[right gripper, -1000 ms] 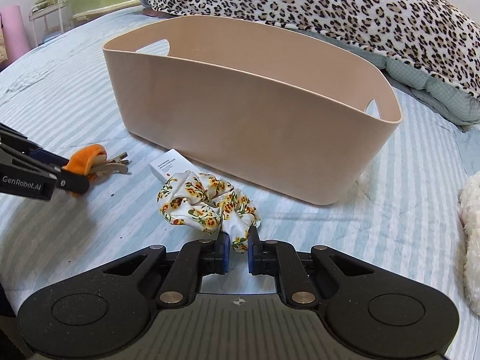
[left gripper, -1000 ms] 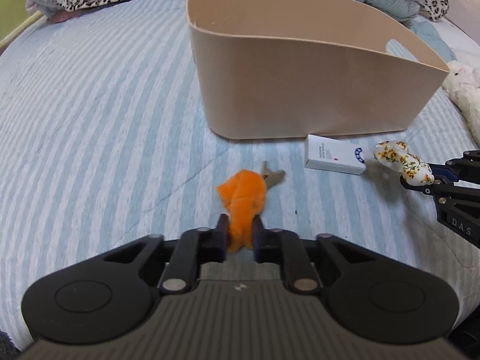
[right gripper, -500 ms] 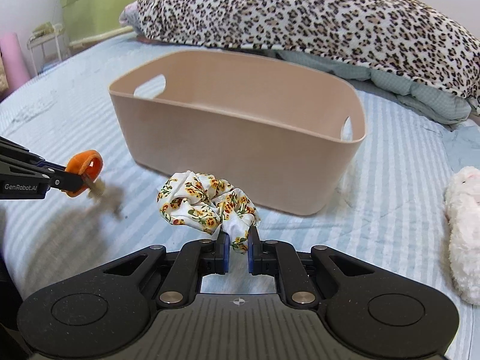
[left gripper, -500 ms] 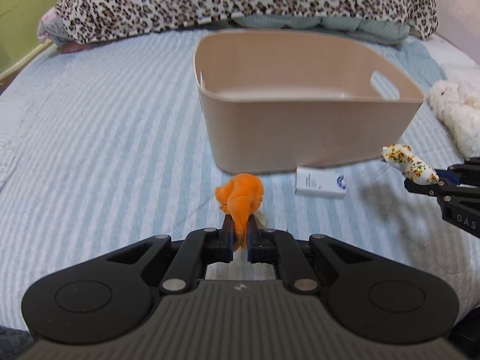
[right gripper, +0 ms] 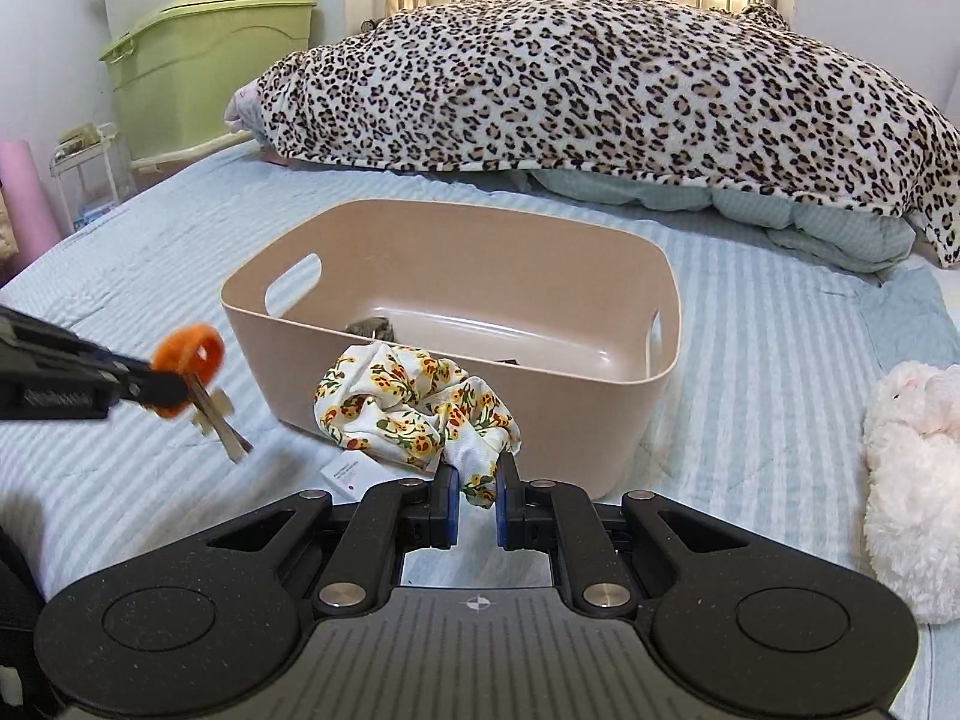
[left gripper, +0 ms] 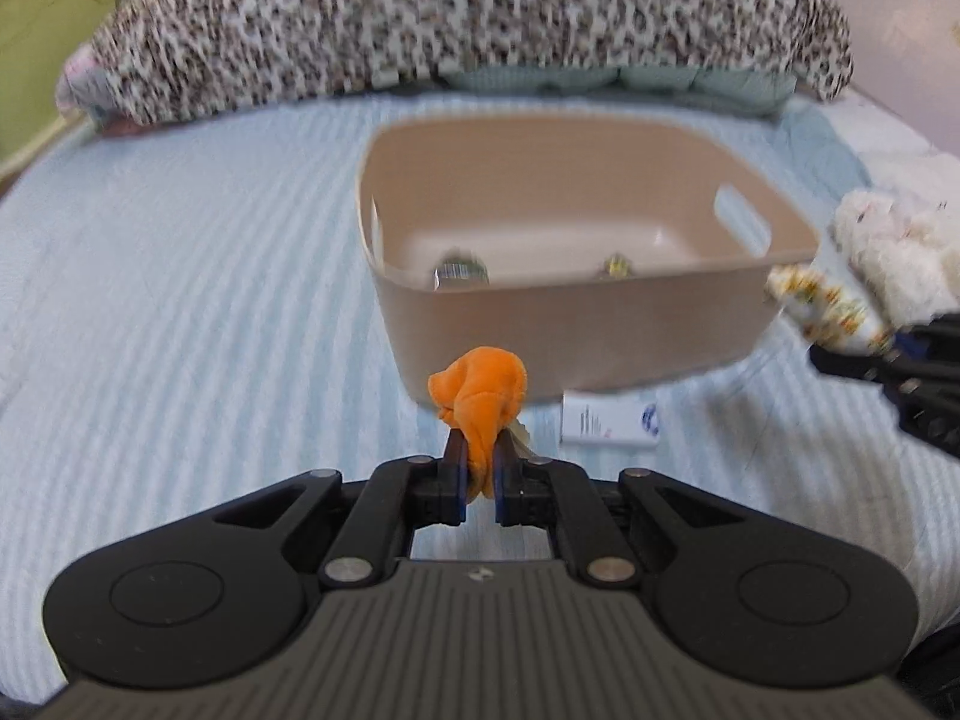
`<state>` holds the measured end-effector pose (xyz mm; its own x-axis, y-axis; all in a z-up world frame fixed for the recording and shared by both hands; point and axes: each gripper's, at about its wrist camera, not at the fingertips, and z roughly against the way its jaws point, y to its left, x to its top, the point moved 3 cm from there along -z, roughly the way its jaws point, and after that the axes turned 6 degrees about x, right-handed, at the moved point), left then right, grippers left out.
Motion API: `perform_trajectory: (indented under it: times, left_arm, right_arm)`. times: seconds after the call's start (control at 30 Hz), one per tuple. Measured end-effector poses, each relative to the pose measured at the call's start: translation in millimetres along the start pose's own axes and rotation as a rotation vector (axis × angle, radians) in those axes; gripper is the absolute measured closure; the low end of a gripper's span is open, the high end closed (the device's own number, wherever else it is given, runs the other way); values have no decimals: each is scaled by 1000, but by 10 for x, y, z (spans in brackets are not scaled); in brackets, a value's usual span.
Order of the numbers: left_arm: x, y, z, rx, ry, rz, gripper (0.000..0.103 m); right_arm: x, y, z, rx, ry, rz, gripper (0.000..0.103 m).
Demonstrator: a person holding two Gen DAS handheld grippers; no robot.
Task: Organize objects
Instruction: 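Carry keychain and scrunchie over the basket and open both tools to drop them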
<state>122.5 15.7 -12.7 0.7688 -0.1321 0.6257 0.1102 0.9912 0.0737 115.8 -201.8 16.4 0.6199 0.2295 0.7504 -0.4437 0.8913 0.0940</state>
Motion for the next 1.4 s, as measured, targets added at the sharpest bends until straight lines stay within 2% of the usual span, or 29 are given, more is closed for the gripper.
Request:
perform_trajectory:
  times: [0.1, 0.23, 0.57, 0.77, 0.97, 1.17, 1.3, 1.4]
  left_arm:
    - [-134, 3, -253, 21, 73, 1, 94]
    - [-244, 60, -394, 27, 127, 4, 91]
    - [-306, 254, -437, 94, 170, 10, 90]
    - [-155, 286, -190, 101, 97, 23, 92]
    - [176, 220, 239, 76, -46, 23, 93]
    - [671, 29, 553, 55, -198, 4, 93]
    - [993, -160, 406, 67, -230, -22, 93]
    - [1149, -263, 192, 71, -219, -34, 93]
  right_arm:
    - [-15, 10, -35, 0, 15, 8, 92]
    - [-56, 13, -96, -2, 39, 14, 92]
    - [-83, 58, -155, 0, 57, 22, 92]
    - [-53, 44, -131, -1, 49, 15, 92]
    - [77, 10, -7, -4, 0, -4, 92]
    - [396, -66, 147, -25, -81, -16, 92]
    - [673, -180, 135, -53, -118, -26, 92]
    - [869, -266, 43, -74, -128, -31, 92]
